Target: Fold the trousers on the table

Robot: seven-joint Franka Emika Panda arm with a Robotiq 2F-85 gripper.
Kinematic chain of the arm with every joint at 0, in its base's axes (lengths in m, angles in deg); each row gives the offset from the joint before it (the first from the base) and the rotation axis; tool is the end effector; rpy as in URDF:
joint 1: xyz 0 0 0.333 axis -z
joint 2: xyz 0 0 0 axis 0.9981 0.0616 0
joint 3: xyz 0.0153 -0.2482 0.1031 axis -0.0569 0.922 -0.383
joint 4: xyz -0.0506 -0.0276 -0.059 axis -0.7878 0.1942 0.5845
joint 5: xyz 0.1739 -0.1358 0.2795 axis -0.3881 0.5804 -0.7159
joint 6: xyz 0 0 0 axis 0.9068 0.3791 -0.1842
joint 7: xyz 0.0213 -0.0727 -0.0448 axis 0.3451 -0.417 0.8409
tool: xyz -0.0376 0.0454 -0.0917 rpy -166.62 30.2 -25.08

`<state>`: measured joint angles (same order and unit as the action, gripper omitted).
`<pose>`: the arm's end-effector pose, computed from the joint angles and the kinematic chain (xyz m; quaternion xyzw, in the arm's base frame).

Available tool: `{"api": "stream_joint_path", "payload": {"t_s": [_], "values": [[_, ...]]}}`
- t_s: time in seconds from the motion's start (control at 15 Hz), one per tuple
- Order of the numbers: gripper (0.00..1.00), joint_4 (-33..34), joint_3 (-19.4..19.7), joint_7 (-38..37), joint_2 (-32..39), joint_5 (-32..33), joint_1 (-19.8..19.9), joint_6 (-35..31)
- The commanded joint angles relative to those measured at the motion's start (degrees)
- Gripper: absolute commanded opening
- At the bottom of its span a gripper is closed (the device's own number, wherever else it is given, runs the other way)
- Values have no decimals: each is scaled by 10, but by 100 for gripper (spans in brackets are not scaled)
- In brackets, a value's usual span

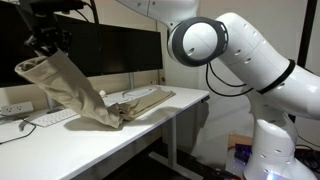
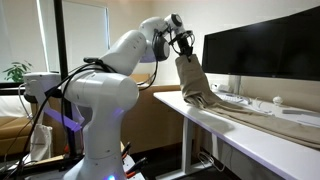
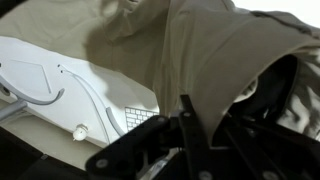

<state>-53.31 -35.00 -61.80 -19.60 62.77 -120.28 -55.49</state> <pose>0.5568 0.2919 0.5643 0.9802 0.0212 0.0884 0.1761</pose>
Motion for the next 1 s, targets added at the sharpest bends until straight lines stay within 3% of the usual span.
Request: {"api": "stream_joint_path", "payload": {"t_s": [0.0, 0.47, 0.93], "values": [[6, 0, 2, 80, -47, -28, 38, 9], [6, 0, -8, 179, -106, -58, 118, -14], [6, 0, -39, 152, -130, -155, 220, -74]]}}
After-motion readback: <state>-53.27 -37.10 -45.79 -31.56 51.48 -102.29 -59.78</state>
